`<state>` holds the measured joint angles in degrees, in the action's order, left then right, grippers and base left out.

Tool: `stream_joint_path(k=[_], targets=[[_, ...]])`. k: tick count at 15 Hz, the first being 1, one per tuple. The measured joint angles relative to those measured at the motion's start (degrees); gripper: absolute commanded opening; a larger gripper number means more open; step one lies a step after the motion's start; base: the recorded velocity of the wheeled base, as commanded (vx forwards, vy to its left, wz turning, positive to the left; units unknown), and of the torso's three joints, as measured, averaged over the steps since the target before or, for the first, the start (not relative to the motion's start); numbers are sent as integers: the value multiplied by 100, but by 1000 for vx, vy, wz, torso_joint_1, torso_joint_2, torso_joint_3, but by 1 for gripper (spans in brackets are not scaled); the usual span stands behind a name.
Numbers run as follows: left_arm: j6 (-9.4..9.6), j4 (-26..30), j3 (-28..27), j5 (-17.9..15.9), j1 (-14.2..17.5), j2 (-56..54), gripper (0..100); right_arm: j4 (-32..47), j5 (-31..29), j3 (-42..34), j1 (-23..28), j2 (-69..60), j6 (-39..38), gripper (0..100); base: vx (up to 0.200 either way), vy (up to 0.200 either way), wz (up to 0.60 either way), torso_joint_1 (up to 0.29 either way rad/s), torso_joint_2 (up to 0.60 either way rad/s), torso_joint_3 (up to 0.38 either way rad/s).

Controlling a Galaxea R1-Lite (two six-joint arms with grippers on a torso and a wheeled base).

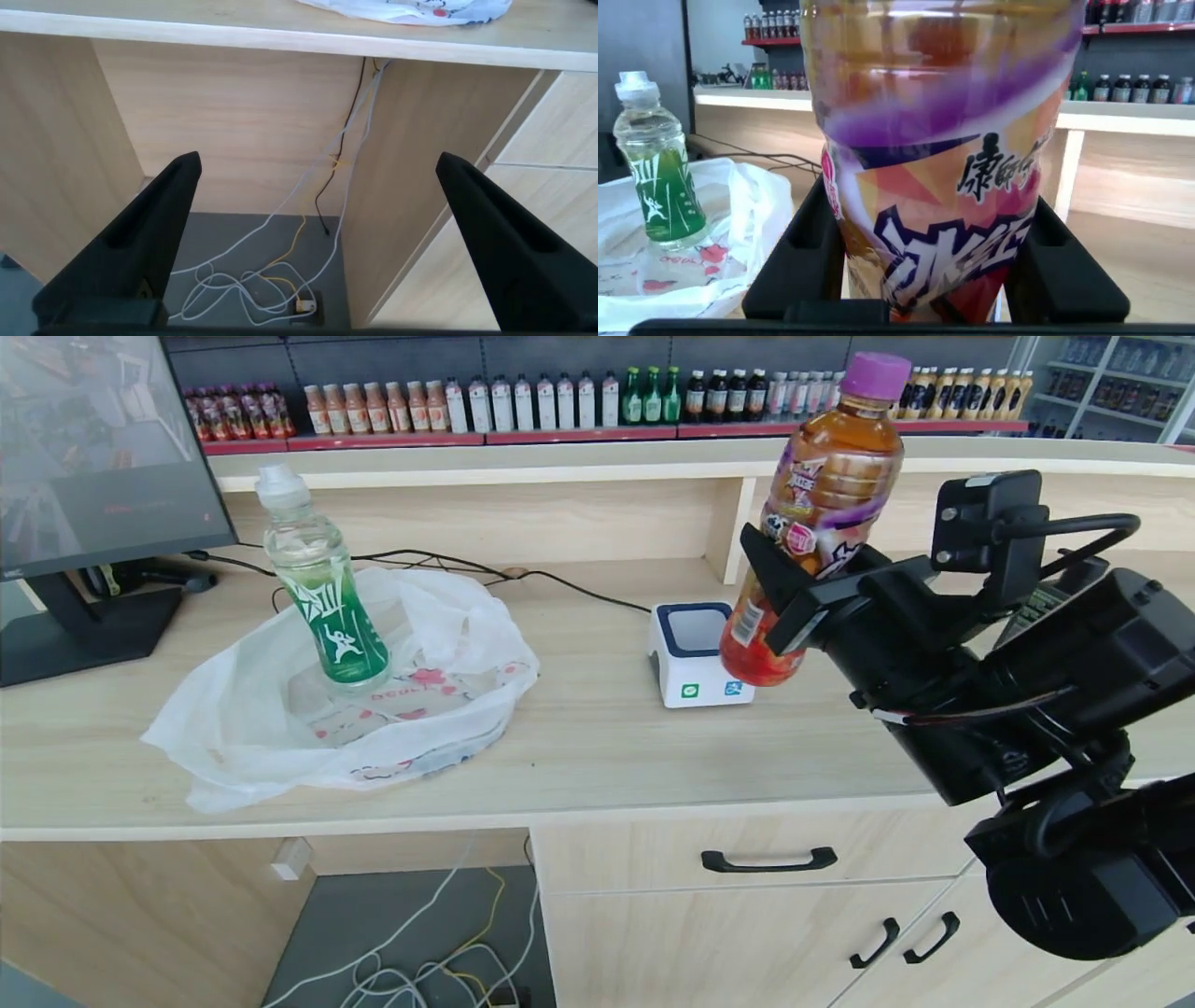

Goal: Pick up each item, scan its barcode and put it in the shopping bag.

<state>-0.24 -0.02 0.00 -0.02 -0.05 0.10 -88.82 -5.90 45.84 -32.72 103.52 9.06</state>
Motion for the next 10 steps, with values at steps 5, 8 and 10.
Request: stream_joint_path(k=[5,8,10], targets=[[-2,2,0,2,-5,0,100,699,385,796,12,66,591,0,0,0,0,0,0,0],[-2,2,0,2,-5,0,100,1107,612,1596,1,279,1092,0,0,0,0,0,0,0],[-2,2,0,2,-5,0,100,1182,625,2003,20,496,1537,0,0,0,0,0,0,0]])
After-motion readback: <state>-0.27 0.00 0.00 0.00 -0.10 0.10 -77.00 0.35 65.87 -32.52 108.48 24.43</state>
